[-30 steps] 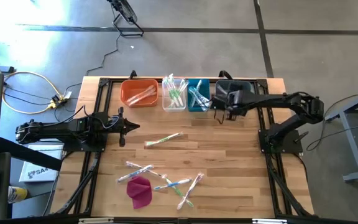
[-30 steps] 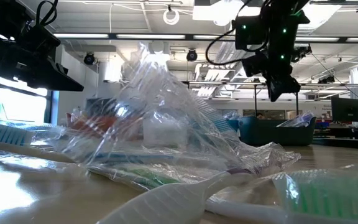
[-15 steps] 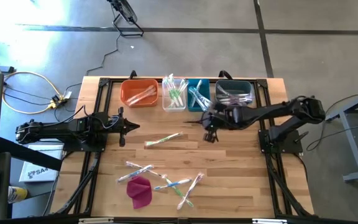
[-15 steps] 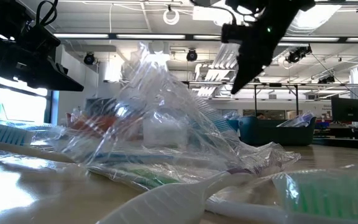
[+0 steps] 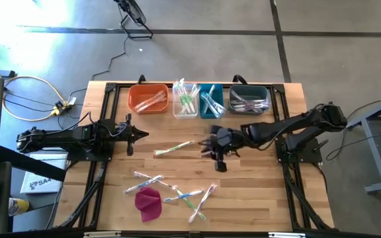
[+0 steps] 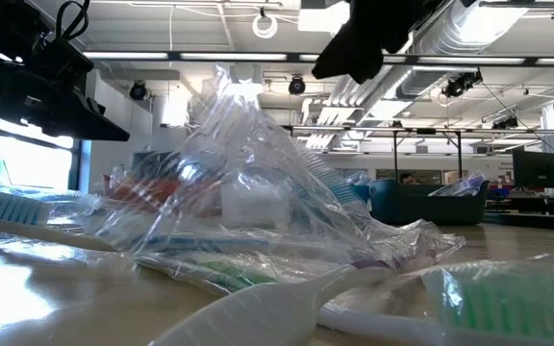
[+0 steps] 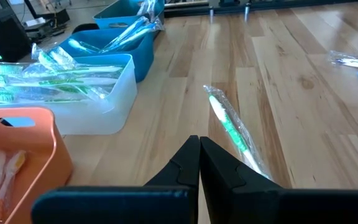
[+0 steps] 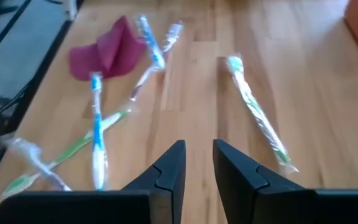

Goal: Pick & Place Toothbrushes
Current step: Put the purple toothbrush into the green bin

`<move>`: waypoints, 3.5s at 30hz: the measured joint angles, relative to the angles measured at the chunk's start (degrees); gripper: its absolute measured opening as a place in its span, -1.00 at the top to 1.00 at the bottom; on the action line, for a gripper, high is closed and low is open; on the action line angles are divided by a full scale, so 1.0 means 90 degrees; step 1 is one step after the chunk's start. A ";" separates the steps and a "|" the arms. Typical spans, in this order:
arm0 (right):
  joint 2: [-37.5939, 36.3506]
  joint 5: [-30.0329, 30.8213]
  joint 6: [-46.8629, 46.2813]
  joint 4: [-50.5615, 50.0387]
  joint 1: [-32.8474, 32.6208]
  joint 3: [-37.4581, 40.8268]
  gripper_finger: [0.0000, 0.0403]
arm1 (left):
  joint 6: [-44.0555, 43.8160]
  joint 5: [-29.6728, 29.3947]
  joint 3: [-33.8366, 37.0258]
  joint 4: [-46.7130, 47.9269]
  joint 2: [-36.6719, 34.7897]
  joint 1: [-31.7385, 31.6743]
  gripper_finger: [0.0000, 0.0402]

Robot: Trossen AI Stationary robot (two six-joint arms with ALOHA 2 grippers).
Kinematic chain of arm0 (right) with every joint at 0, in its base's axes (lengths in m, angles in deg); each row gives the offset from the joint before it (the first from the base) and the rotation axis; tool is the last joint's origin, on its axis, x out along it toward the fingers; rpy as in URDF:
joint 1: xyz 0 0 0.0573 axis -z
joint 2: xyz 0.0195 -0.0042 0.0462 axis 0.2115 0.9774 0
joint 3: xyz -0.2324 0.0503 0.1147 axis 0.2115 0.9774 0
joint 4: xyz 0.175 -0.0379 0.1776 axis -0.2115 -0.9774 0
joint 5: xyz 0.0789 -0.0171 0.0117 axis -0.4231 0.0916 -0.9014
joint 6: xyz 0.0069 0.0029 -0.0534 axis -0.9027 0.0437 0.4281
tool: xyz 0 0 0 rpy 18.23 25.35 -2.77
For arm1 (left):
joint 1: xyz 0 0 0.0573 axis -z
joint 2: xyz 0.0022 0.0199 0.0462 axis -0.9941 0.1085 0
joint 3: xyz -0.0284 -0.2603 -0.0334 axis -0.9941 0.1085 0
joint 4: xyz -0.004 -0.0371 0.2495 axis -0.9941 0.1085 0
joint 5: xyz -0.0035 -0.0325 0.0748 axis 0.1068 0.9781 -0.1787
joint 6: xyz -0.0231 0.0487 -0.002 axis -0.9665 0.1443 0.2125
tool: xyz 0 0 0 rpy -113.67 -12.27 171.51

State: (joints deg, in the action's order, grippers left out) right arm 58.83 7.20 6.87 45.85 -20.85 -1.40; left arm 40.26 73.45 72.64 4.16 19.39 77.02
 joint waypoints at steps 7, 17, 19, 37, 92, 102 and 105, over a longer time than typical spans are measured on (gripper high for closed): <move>0.0019 0.0917 0.0172 0.0000 -0.0775 0.0000 0.64 | -0.0077 0.0065 -0.0002 0.0007 0.0001 0.0001 0.97; 0.0243 0.1471 0.0194 0.0466 -0.1655 -0.0002 0.64 | -0.0057 0.0068 -0.0002 0.0005 0.0001 -0.0001 0.97; 0.0484 0.1470 0.0194 0.0474 -0.1715 -0.0108 0.64 | -0.0057 0.0070 -0.0002 0.0005 0.0000 -0.0001 0.97; 0.2326 0.0581 -0.0170 -0.0496 -0.1934 -0.1010 0.64 | -0.0062 0.0080 -0.0012 0.0114 0.0010 0.0001 0.97; 0.3050 0.0491 -0.0053 -0.0288 -0.2167 -0.0648 0.13 | -0.0079 0.0073 -0.0002 0.0130 0.0013 0.0001 0.97; 0.3048 0.0434 -0.0042 -0.0325 -0.2167 -0.0644 0.45 | -0.0200 0.0073 -0.0002 0.0131 0.0013 0.0001 0.97; 0.3050 0.0387 -0.0049 -0.0322 -0.2165 -0.0644 0.60 | -0.0202 0.0075 -0.0002 0.0131 0.0013 0.0001 0.97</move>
State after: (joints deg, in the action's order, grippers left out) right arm 86.28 10.68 6.43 42.95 -40.33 -7.19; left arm 38.44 74.13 72.62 5.34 19.51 77.03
